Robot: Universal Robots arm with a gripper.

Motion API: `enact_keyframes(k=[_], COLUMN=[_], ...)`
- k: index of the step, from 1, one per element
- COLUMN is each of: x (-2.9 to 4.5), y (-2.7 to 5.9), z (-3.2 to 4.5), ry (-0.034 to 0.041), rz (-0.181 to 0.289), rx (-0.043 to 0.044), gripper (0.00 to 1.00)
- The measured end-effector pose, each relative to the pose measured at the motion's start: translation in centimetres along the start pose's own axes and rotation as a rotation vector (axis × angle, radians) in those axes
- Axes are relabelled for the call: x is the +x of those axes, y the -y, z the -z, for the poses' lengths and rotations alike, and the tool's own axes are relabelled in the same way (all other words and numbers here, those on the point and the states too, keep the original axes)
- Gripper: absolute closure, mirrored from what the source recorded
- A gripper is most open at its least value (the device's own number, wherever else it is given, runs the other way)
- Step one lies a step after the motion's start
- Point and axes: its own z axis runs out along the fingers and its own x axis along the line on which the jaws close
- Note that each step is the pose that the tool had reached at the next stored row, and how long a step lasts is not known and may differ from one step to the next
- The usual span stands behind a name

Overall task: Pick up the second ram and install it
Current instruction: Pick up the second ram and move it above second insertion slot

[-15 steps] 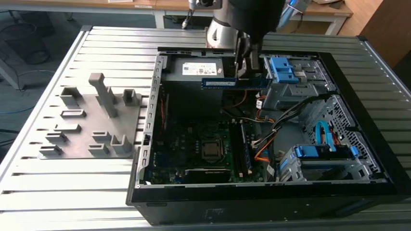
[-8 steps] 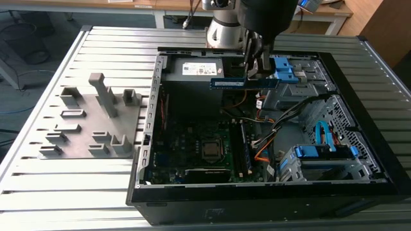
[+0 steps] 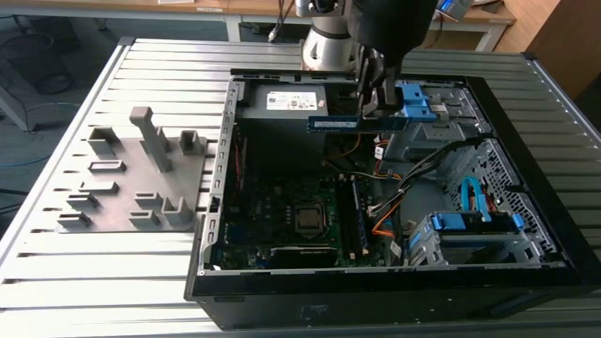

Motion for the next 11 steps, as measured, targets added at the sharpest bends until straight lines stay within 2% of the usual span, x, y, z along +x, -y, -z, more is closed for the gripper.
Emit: enact_keyframes(k=[6, 11], x=[0.97, 1.34], y=[-0.1, -0.18], z=[-0.39, -0.7], ry=[0.0037, 0.0039], rz=[0.0, 0.0], rx=[-0.0001, 0.0], gripper=[0.86, 0.86])
